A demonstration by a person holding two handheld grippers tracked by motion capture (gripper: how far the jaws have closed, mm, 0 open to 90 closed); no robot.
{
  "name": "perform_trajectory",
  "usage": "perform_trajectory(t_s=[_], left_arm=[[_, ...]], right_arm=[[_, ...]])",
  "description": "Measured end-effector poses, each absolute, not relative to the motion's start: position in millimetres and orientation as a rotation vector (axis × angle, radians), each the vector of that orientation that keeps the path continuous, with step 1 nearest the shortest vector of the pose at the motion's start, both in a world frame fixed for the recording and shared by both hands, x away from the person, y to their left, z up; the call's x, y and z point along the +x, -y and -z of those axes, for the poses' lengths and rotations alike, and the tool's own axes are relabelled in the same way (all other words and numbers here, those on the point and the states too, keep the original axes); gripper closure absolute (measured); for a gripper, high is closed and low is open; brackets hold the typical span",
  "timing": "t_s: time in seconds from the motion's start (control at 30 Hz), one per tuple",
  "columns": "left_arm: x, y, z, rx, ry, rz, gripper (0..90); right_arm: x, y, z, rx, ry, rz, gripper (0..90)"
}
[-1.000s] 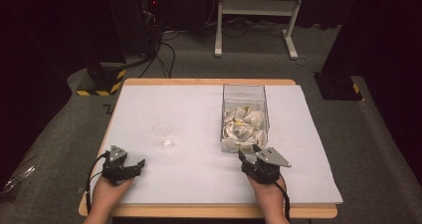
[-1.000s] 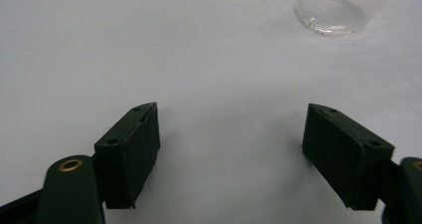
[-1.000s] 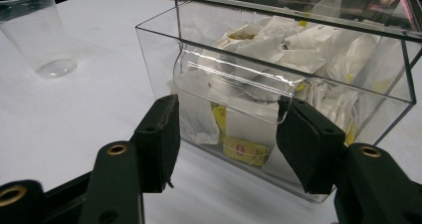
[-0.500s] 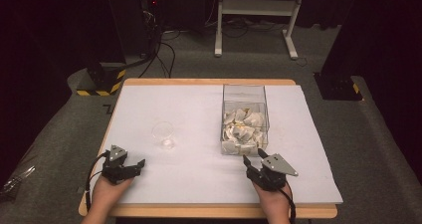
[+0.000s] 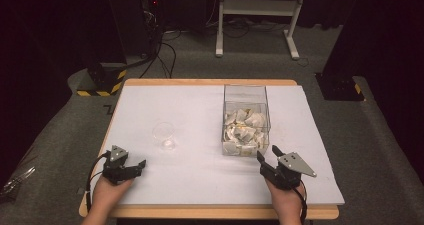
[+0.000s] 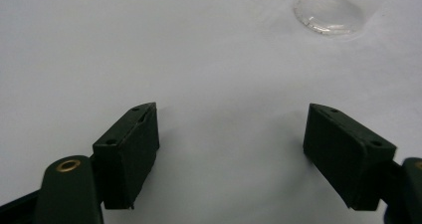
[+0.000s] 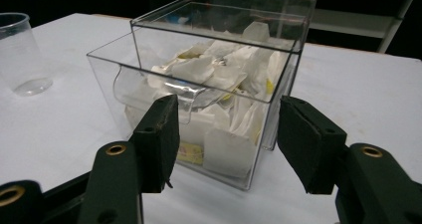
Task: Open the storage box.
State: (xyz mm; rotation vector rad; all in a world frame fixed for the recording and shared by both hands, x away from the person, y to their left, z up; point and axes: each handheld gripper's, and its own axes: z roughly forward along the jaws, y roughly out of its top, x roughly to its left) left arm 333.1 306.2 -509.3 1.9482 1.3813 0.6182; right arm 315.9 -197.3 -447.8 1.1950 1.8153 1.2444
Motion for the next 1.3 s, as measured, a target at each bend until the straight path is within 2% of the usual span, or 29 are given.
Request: perform_trajectory(t_s=[0.2,0.97,1.3], left_arm=[[333.1,-306.4,509.2,1.95,-1.379,-0.621,22.2],[330.1,-305.6,510.2,1.935,-1.384,-0.63,22.9],[329.4,-306.4,509.7,1.947,-1.377,-0.638,23.4]], right_arm=[[323.3,201.5,445.7,1.213,-1.797,-1.247,43.9],[366.8,204.8,443.4,1.237,-1.777,-1.219,62.9],[378.0,200.1,445.9,1.25,-1.801,-1.189,66.8]])
